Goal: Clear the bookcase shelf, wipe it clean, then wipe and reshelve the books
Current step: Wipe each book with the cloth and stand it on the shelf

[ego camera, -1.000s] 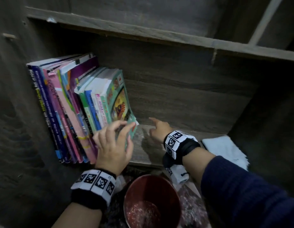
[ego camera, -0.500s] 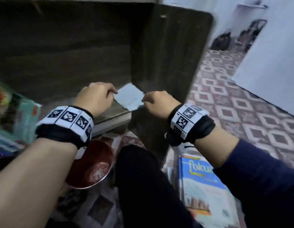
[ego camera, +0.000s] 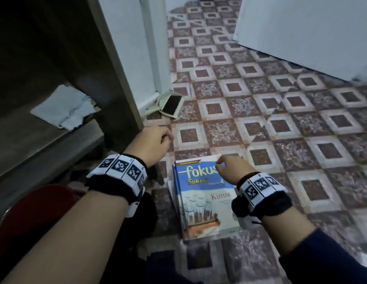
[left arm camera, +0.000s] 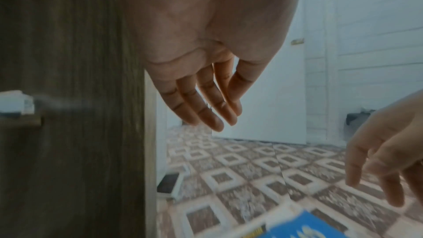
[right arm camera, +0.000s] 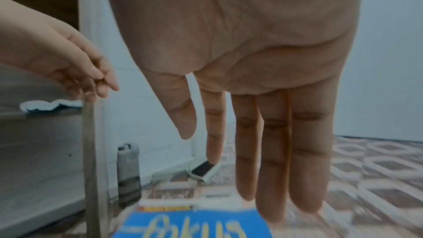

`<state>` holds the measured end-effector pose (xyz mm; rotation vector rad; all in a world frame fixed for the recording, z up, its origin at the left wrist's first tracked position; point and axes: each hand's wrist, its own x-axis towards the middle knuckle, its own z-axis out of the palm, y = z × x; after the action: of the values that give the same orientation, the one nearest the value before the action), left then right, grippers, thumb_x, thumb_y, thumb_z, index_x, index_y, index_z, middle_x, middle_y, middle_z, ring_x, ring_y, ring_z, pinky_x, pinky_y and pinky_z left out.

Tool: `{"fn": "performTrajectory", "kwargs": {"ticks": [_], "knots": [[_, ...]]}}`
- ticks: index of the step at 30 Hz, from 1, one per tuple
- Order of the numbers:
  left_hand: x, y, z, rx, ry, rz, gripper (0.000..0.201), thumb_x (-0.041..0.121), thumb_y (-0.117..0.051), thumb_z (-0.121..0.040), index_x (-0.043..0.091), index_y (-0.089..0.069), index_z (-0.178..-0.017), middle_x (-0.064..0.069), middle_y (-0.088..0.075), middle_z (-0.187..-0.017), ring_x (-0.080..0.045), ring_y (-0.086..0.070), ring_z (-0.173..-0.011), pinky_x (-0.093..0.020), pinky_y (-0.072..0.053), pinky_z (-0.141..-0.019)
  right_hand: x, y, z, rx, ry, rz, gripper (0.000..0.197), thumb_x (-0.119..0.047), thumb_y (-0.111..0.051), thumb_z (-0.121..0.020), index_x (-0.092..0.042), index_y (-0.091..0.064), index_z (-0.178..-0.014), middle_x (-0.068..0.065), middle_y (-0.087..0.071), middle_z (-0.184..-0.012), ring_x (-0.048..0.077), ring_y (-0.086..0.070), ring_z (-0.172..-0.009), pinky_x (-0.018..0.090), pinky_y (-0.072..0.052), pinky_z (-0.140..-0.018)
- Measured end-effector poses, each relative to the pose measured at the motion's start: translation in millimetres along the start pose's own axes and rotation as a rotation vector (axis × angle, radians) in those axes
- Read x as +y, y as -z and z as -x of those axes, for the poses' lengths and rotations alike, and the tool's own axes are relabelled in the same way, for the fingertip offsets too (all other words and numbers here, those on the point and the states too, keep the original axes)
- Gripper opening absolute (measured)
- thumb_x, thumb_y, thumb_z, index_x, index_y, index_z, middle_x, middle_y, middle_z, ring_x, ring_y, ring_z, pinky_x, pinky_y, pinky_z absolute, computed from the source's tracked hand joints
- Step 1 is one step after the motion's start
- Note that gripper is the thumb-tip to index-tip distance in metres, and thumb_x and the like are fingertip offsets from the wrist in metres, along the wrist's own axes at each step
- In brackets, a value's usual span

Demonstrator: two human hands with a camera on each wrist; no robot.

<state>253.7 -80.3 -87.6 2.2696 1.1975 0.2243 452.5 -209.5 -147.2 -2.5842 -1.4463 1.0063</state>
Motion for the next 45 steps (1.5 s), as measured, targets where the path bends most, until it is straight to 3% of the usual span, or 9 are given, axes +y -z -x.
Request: {"fn": "performTrajectory", "kwargs": {"ticks": [3, 8, 12, 19, 26, 32, 38, 41, 45], "knots": [[-17, -51, -9, -0.085, 0.072, 0.030, 0.022, 0.015, -0.048, -0.095, 0.019, -0.069, -0.102, 0.000, -0.066, -0.097, -0.017, -0.058, -0.077, -0.027, -0.046, -0.071, 29, -28, -20, -0.063, -0.101, -0.024, 0.037, -0.026, -0.043, -0.099, -0.013, -0.051, -0.131, 0.015, -0.058, -0.128, 0.029, -0.058, -0.111, 0.031, -0.044, -0.084], [-49, -123, -17, -0.199, 0.253, 0.116, 0.022, 0.015, -0.051, -0.096, 0.005, -0.061, -0.113, -0.012, -0.062, -0.110, -0.028, -0.059, -0.096, -0.035, -0.048, -0.081, 56, -65, -46, -0.074, -0.252, -0.128, 0.046, -0.026, -0.046, -0.098, -0.010, -0.038, -0.141, 0.020, -0.043, -0.139, 0.036, -0.055, -0.113, 0.037, -0.045, -0.083], [-59, -164, -11, -0.320, 0.457, 0.246, 0.026, 0.022, -0.055, -0.097, 0.013, -0.047, -0.120, -0.010, -0.052, -0.128, -0.026, -0.054, -0.100, -0.032, -0.041, -0.078, 65, -89, -58, -0.088, -0.283, -0.295, 0.061, -0.032, -0.050, -0.097, -0.011, -0.025, -0.148, 0.017, -0.044, -0.142, 0.036, -0.050, -0.121, 0.040, -0.045, -0.091], [-79, -219, 2, -0.418, 0.671, 0.634, 0.081, 0.025, -0.064, -0.092, 0.013, -0.013, -0.154, 0.000, -0.051, -0.142, -0.021, -0.052, -0.123, -0.027, -0.043, -0.089, 64, -112, -64, -0.084, -0.326, -0.481, 0.083, -0.037, -0.063, -0.089, -0.015, -0.013, -0.151, 0.015, -0.044, -0.141, 0.035, -0.052, -0.119, 0.042, -0.047, -0.093], [-79, -229, 7, -0.285, 0.621, 0.435, 0.061, 0.029, -0.072, -0.082, 0.020, -0.043, -0.135, -0.007, -0.052, -0.132, -0.030, -0.052, -0.120, -0.038, -0.047, -0.095, 61, -114, -68, -0.049, -0.409, -0.413, 0.074, -0.042, -0.066, -0.085, -0.014, -0.025, -0.140, 0.021, -0.041, -0.134, 0.039, -0.054, -0.108, 0.042, -0.047, -0.084], [-71, -222, 10, -0.259, 0.698, 0.560, 0.063, 0.017, -0.075, -0.083, 0.007, -0.039, -0.134, -0.005, -0.053, -0.128, -0.027, -0.054, -0.117, -0.033, -0.045, -0.093, 66, -115, -64, -0.071, -0.382, -0.433, 0.082, -0.042, -0.062, -0.089, -0.016, -0.014, -0.149, 0.018, -0.048, -0.124, 0.036, -0.056, -0.102, 0.041, -0.049, -0.081], [-70, -224, 8, -0.314, 0.701, 0.750, 0.041, 0.024, -0.073, -0.086, 0.012, -0.055, -0.121, 0.002, -0.062, -0.115, -0.019, -0.059, -0.109, -0.030, -0.044, -0.092, 77, -116, -66, -0.087, -0.428, -0.633, 0.089, -0.054, -0.057, -0.089, -0.025, -0.004, -0.155, 0.008, -0.030, -0.155, 0.034, -0.043, -0.132, 0.039, -0.040, -0.092], [-71, -230, 11, -0.312, 0.724, 0.784, 0.082, 0.056, -0.079, -0.066, 0.013, -0.048, -0.128, 0.002, -0.061, -0.122, -0.020, -0.060, -0.109, -0.037, -0.048, -0.096, 78, -115, -66, -0.082, -0.422, -0.661, 0.089, -0.057, -0.057, -0.088, -0.025, -0.007, -0.155, 0.004, -0.025, -0.157, 0.032, -0.036, -0.138, 0.040, -0.036, -0.101], [-64, -227, 11, -0.261, 0.739, 0.861, 0.062, 0.033, -0.072, -0.085, 0.013, -0.037, -0.133, 0.002, -0.055, -0.122, -0.020, -0.054, -0.110, -0.033, -0.043, -0.095, 78, -119, -67, -0.064, -0.409, -0.643, 0.085, -0.060, -0.051, -0.089, -0.025, -0.009, -0.155, 0.003, -0.027, -0.157, 0.031, -0.037, -0.137, 0.039, -0.038, -0.098]]}}
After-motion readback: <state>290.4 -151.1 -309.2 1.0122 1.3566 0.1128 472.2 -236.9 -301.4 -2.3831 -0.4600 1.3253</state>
